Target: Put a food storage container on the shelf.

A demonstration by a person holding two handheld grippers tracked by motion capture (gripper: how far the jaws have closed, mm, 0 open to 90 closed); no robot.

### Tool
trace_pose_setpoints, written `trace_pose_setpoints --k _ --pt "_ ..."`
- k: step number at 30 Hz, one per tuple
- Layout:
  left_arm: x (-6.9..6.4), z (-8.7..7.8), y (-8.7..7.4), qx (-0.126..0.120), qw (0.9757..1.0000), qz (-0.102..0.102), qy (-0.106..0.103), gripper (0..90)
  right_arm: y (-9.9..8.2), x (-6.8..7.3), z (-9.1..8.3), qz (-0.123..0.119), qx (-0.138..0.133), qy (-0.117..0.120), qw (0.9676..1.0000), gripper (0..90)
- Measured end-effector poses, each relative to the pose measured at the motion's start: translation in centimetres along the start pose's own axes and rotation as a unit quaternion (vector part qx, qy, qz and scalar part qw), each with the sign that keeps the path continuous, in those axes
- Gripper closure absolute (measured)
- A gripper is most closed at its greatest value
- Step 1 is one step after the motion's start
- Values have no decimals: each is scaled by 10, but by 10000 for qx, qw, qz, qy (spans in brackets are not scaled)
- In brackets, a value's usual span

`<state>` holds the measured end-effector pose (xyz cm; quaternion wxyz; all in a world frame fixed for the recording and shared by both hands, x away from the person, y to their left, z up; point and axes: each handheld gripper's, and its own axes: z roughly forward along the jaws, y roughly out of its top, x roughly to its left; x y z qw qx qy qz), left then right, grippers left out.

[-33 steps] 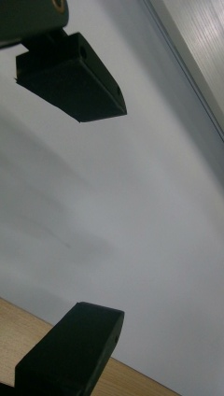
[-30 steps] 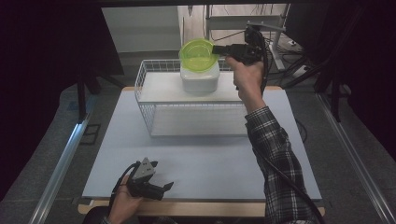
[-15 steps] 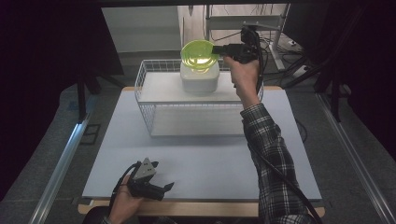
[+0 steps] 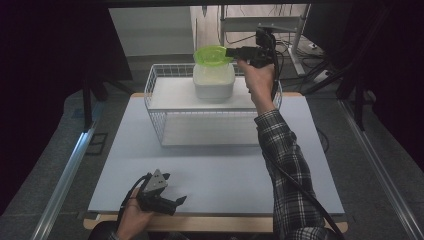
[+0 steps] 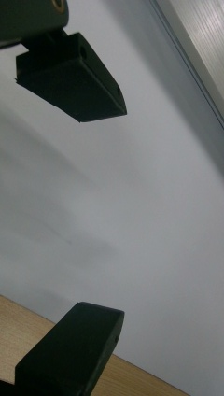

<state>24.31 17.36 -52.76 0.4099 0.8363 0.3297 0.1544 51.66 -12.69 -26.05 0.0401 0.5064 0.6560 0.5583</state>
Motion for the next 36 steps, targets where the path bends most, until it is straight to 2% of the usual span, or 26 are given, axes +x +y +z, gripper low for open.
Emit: trace_pose_setpoints --k 4,13,16,26,36 --pt "0 0 0 -1 10000 8 5 45 2 3 -5 -99 -95 49 9999 546" --pt "-1 0 0 28 10000 26 12 45 -5 3 -18 -585 -17 94 9982 326" --pt "-1 0 0 28 10000 23 16 45 -10 1 -23 -761 12 98 9971 289" --pt "-1 1 0 21 10000 -33 -12 44 -29 -2 -44 -1104 74 84 9938 201" --pt "-1 1 0 38 10000 -49 0 43 -54 0 -56 -1499 130 103 9886 138"
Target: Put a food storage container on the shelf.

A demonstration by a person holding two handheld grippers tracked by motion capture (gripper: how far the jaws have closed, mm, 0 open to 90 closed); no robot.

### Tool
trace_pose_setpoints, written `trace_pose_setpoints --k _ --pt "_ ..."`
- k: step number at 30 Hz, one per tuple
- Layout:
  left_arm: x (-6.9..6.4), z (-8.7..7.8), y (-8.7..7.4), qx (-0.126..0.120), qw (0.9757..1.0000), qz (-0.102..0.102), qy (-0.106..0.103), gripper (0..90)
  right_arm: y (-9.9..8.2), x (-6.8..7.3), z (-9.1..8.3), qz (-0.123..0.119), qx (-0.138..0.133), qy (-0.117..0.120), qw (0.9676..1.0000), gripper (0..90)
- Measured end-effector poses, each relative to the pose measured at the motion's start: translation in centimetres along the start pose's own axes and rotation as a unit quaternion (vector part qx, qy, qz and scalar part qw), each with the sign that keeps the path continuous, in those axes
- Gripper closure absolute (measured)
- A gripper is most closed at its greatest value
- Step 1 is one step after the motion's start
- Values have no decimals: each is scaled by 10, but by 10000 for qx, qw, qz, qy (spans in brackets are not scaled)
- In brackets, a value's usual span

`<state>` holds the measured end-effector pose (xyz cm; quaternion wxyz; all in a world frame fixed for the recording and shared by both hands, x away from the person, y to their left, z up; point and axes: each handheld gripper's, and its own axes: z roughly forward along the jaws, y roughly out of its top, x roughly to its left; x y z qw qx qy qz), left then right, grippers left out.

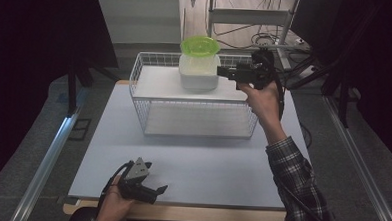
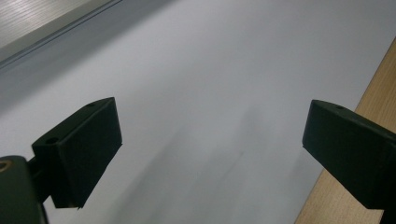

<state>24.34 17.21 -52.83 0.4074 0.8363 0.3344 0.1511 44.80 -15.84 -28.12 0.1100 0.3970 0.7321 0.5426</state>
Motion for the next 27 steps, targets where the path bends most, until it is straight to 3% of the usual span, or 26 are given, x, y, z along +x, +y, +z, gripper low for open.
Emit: trace_pose_setpoints --k 21,27 --pt "0 1 0 9 10000 7 2 41 -51 11 -5 -625 293 17 9976 69" --pt "1 0 0 16 9999 -107 -73 43 -63 15 -6 -702 345 46 9969 67"
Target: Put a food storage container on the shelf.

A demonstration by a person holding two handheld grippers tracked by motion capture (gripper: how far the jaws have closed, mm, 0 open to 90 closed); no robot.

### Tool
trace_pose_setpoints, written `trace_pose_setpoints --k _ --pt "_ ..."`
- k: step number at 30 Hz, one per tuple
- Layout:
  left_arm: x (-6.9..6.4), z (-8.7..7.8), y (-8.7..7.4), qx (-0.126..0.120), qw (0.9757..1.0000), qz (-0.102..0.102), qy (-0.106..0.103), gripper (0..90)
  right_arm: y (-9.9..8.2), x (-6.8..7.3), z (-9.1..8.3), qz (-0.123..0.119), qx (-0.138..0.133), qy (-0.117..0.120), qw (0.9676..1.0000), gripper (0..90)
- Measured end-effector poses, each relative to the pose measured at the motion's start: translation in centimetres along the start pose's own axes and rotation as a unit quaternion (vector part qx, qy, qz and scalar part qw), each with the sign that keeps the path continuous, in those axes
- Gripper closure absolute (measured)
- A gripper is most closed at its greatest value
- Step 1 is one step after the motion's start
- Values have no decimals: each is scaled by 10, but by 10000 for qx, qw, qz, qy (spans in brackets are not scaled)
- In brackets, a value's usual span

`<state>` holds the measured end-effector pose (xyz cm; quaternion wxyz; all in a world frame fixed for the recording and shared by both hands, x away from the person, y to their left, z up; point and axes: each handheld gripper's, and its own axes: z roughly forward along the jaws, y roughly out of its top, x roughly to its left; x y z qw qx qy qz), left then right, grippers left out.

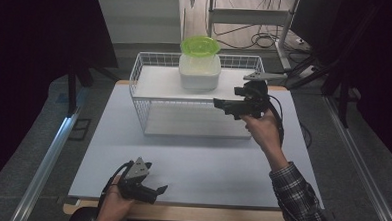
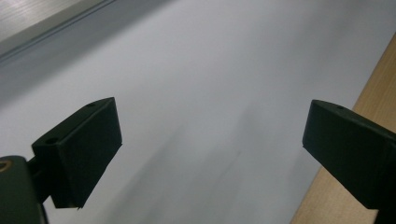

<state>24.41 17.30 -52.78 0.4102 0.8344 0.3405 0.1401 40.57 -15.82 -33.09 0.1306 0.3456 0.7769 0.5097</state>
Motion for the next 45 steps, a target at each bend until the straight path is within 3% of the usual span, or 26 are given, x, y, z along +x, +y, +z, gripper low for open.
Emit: trace_pose_setpoints --k 6,12,29,45 --pt "3 -3 0 -56 9998 -167 -93 46 -15 4 -1 -77 12 42 10000 49" --pt "2 -2 0 -41 9999 -133 -70 44 -32 9 1 -256 59 -26 9997 15" --pt "3 -3 0 -67 9998 -156 -83 35 -75 15 6 -341 132 5 9993 0" --pt "4 -4 -1 -173 9997 -162 -75 27 -105 20 -7 -437 257 -207 9985 0"
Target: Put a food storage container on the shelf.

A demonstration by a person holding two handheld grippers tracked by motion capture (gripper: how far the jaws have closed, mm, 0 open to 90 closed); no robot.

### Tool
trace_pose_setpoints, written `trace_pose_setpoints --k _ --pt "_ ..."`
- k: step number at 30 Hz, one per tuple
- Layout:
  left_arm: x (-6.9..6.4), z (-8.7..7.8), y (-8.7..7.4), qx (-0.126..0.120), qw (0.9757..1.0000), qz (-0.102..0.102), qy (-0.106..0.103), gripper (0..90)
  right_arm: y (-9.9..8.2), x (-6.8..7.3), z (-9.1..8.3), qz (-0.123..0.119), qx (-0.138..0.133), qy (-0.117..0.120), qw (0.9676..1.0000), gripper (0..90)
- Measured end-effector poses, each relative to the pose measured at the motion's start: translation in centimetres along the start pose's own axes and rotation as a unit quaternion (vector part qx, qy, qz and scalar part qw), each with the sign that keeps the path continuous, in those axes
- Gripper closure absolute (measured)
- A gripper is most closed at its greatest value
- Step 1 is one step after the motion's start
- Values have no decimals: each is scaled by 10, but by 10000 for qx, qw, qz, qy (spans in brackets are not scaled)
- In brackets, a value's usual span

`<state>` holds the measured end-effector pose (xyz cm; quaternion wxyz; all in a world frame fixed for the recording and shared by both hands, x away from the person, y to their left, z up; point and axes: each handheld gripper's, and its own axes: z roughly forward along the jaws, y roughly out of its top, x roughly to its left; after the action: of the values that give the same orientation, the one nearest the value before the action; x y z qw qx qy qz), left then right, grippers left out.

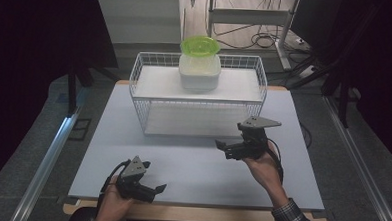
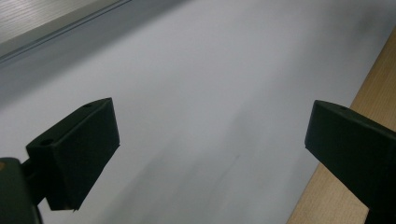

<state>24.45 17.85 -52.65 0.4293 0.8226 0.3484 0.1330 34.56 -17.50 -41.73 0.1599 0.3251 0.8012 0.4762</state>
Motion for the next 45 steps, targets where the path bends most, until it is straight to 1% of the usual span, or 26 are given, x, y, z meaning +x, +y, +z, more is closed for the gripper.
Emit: trace_pose_setpoints --k 6,14,18,22,27,30,34,39,45 --pt "0 0 0 7 10000 7 3 27 -9 4 -6 -45 37 -42 10000 0" --pt "0 0 0 3 10000 4 2 27 -23 10 -12 -47 122 -23 9999 0" --pt "0 0 0 -13 10000 38 7 27 -33 10 -13 9 220 -5 9998 0" --pt "-1 0 0 -14 10000 45 -5 27 -42 10 -16 41 252 -18 9997 0" --pt "-1 0 0 -24 10000 50 -13 27 -53 9 -20 29 268 -110 9996 0" --pt "-1 1 0 -22 10000 52 -13 27 -61 8 -21 22 338 -206 9992 0" --pt "-1 1 0 -17 10000 61 -9 27 -70 8 -20 -65 462 -320 9984 0" --pt "-1 1 0 -12 10000 80 -10 27 -78 10 -19 -141 607 -357 9974 0" --pt "-2 2 -1 24 9999 122 -19 26 -88 13 -19 -176 761 -353 9963 0"
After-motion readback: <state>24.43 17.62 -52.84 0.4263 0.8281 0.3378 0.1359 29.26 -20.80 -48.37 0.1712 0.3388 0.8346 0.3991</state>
